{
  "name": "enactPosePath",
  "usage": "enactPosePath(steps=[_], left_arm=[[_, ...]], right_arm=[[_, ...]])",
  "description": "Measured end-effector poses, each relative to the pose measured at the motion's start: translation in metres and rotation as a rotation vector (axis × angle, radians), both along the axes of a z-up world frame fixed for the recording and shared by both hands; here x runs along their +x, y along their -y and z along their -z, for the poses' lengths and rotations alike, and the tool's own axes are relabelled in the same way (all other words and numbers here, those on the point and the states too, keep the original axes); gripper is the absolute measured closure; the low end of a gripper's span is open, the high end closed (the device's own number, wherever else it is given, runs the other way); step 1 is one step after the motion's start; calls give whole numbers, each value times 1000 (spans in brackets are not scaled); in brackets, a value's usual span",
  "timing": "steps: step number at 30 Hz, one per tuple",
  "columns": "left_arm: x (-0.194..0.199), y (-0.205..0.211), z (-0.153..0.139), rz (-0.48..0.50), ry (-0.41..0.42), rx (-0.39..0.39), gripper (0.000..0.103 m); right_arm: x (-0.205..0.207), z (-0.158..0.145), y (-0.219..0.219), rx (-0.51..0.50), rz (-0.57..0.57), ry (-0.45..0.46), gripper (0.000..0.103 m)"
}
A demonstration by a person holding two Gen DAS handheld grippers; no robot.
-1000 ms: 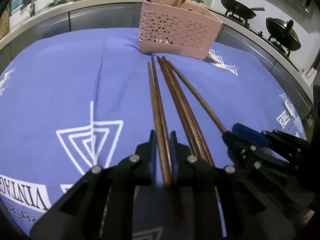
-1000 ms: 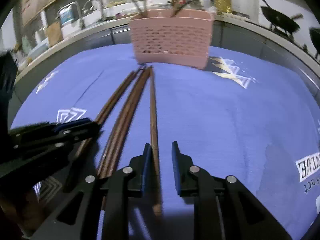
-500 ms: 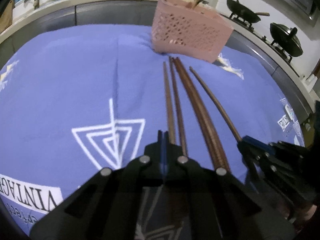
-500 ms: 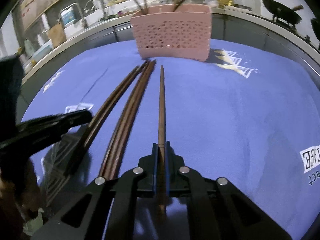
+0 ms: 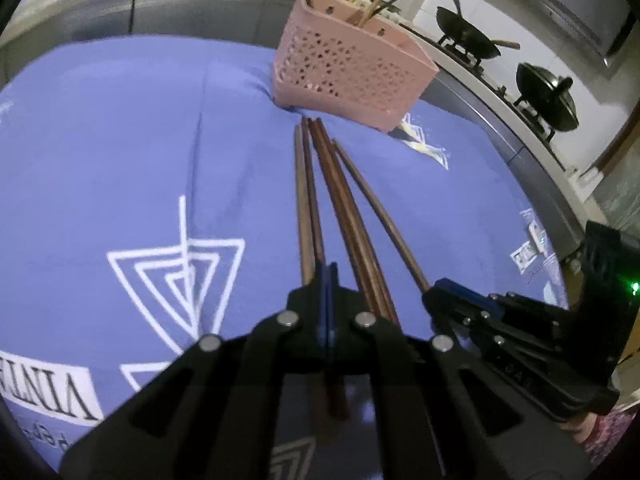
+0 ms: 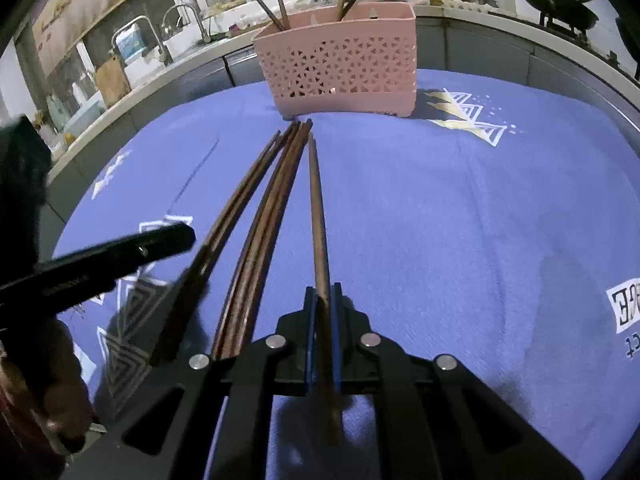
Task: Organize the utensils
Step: 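Close the left gripper on a chopstick while the right gripper closes on another, then start lifting the held chopsticks with both grippers toward the basket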
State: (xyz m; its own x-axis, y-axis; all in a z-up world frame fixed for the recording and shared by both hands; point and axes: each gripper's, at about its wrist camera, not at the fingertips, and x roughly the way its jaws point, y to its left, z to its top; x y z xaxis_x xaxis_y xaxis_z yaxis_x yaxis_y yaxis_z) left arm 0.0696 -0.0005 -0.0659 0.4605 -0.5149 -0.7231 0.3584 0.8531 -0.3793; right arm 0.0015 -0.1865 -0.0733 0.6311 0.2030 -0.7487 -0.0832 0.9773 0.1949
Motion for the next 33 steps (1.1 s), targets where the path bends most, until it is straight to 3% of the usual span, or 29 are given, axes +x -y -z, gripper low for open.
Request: enactPosePath(steps=[6,14,20,27,33], left_arm=[[6,-4,11,-10,-65,-56,102],[7,18,6,8,-13,90,102],[-2,34,5,13,80,195,99],[0,17,7,20,66,137,99],[-9,-13,8,5,47,116,99]], right_arm=[[1,-1,2,5,-10,7,95],[4,4,-1,-8,-16,2,94],[4,4,-10,-55,-30,19,94],[6,6,-3,-54,-3,43,95],[3,5,15,-1,39,11,96]])
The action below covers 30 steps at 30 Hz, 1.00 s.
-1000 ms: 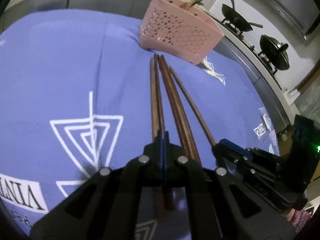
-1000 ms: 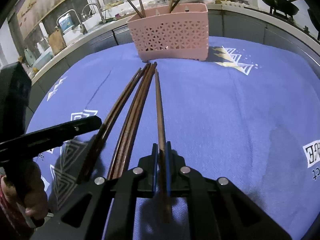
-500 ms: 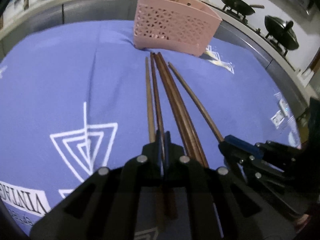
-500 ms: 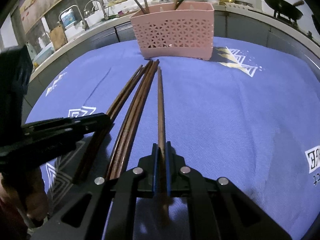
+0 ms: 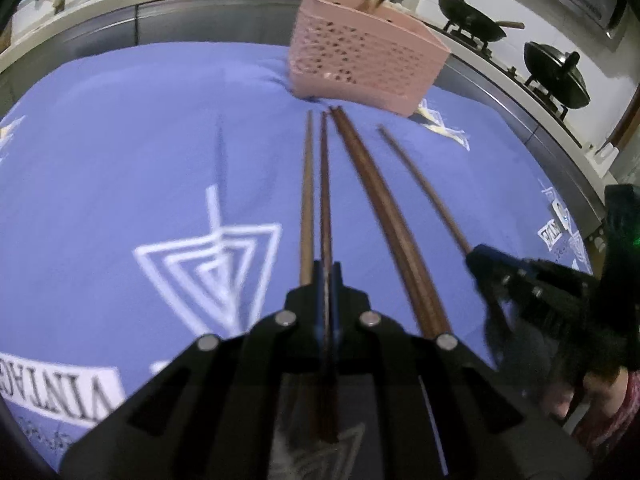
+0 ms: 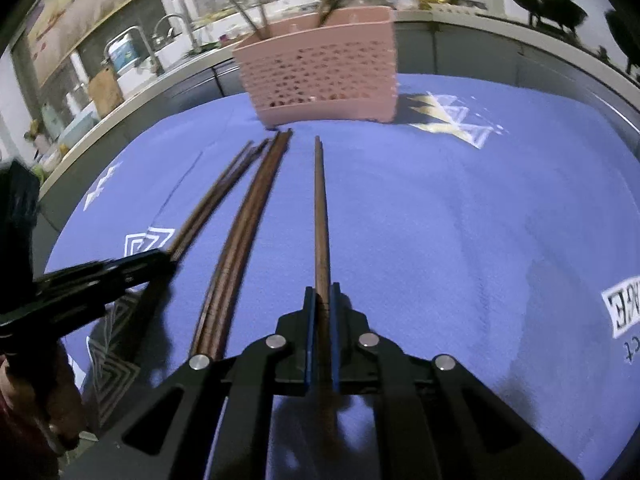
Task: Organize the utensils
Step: 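Start lifting the held chopsticks with both grippers toward the basket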
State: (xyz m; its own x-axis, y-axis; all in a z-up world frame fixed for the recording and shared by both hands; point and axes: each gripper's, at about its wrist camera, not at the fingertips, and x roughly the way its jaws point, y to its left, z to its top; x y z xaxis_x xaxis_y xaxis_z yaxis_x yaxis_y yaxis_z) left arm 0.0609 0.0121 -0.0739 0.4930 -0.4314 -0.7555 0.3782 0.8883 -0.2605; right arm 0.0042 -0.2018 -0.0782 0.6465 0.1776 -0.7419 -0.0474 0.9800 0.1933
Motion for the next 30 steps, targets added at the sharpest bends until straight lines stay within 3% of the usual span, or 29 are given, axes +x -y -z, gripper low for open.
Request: enactPosePath(steps=[6,10,12,17,19,27,30], left_arm=[[-20,-38,4,11,-68,-78,99],[-14,-39,6,20,-111,-107,96],[-9,-33,4,24,-107,-87,96],[13,-22,2,35,-108,-68,96],[27,-16,1,45,-107,-49,96],[92,3,-3,76,-102,-9,96],[111,9,-3,75,-105,-14,96]], right_arm=[[-23,0,-1,-15,-32,-47,96],[-24,0,-8,-46,-51,-43,93],[-16,-1,-9,-50,-56,-50,90],[13,-5,-3,35,-65,-91,70],[28,-7,-4,34,-75,-97,69],[88,-13,-14,-47,-119,-93,72],[102,-12,-17,-71,-128,-86,89]])
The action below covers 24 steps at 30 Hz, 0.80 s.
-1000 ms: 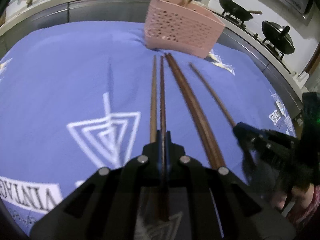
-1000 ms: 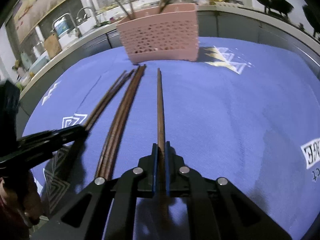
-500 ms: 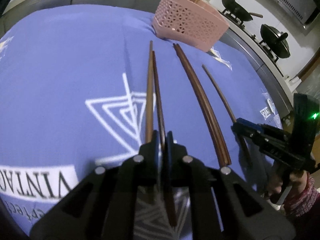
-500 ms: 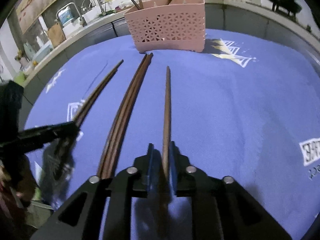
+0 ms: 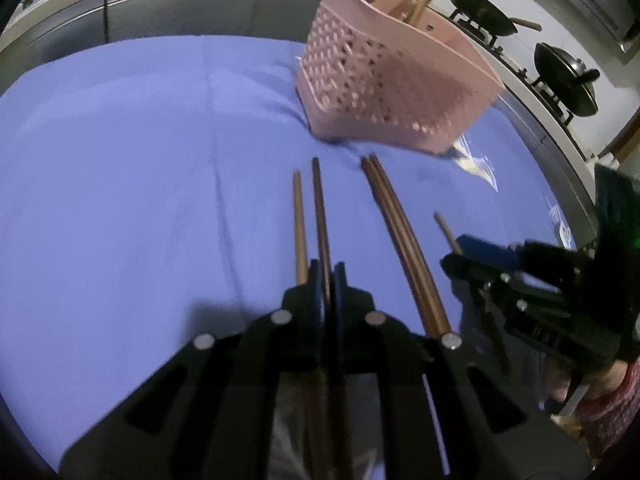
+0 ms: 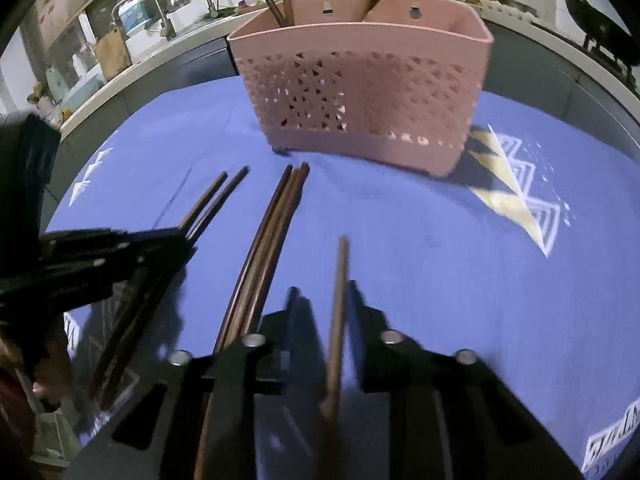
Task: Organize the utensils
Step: 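Start lifting the held chopsticks with both grippers toward the basket, then raise both held chopsticks above the pink basket and lower them in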
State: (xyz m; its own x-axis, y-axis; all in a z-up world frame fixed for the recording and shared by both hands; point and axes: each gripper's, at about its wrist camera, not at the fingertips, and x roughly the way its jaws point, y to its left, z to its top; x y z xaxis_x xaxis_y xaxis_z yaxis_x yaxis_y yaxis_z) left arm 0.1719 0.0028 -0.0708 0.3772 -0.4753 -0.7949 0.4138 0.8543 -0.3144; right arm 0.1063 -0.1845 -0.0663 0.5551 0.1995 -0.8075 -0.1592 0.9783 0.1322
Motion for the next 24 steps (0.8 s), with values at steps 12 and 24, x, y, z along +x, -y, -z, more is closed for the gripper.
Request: enactPosePath(steps=[12,24], left_arm=[[17,-1,-19,-5,-21,-92,98],[-32,-43,-92,-9,105,-342,103]], right_arm=[[-5,-28,15,152,11,75,98],[-62,-111,19,235,10,384,98]])
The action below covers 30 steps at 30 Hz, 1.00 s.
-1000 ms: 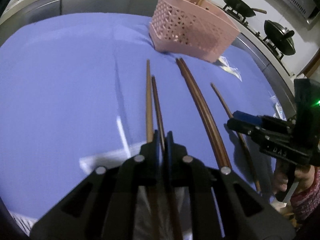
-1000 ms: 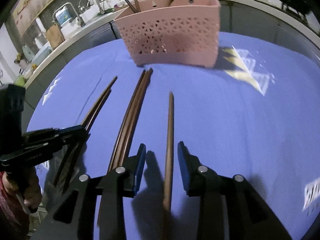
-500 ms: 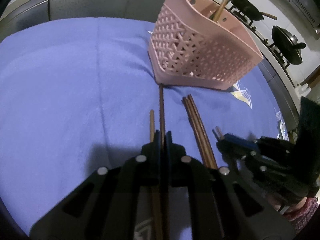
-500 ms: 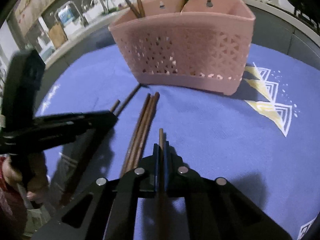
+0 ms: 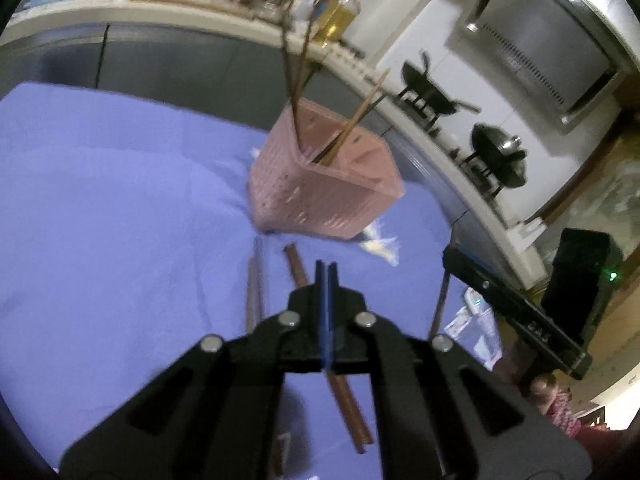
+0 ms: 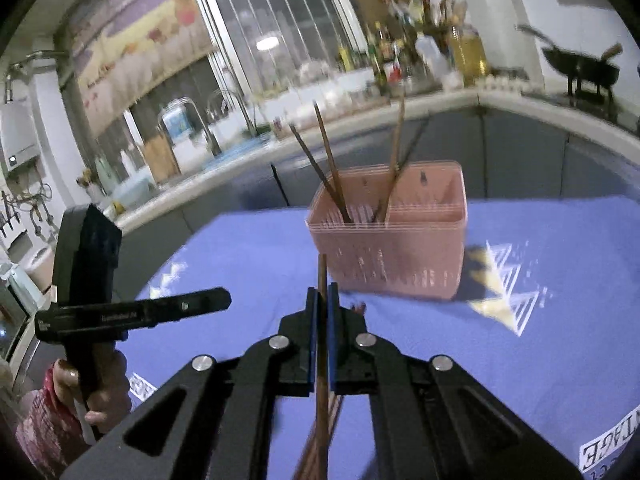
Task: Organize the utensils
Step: 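Raise both held chopsticks above the pink basket and lower them in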
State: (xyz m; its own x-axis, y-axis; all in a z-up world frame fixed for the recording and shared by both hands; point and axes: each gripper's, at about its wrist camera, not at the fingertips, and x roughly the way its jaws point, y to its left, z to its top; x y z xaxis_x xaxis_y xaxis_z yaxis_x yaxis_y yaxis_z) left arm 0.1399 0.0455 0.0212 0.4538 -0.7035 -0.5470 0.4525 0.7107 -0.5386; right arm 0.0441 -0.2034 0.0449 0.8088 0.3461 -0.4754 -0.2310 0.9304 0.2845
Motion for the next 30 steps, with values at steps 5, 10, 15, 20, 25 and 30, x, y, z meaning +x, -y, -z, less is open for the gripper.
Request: enactPosePath(steps=[5,10,15,20,25,30], left_arm=[[-13,11,-17,-2,64,46,102],[3,22,19,-35,-22,214,102],[14,38,58,-27,-80,343,102],[23,60,77,-43,-81,501,83],[26,74,81,-38,-24,622,86],[29,70,70,-30,-40,590,99]], right_arm=[[-4,-21,-7,-22,11,67,98],[-4,-11,-9,-46,19,44,98],[-1,2,-2,-28,25,8,98],[1,6,4,-11,21,1,98],[4,9,8,10,19,1,98],[6,4,9,21,20,11,98]])
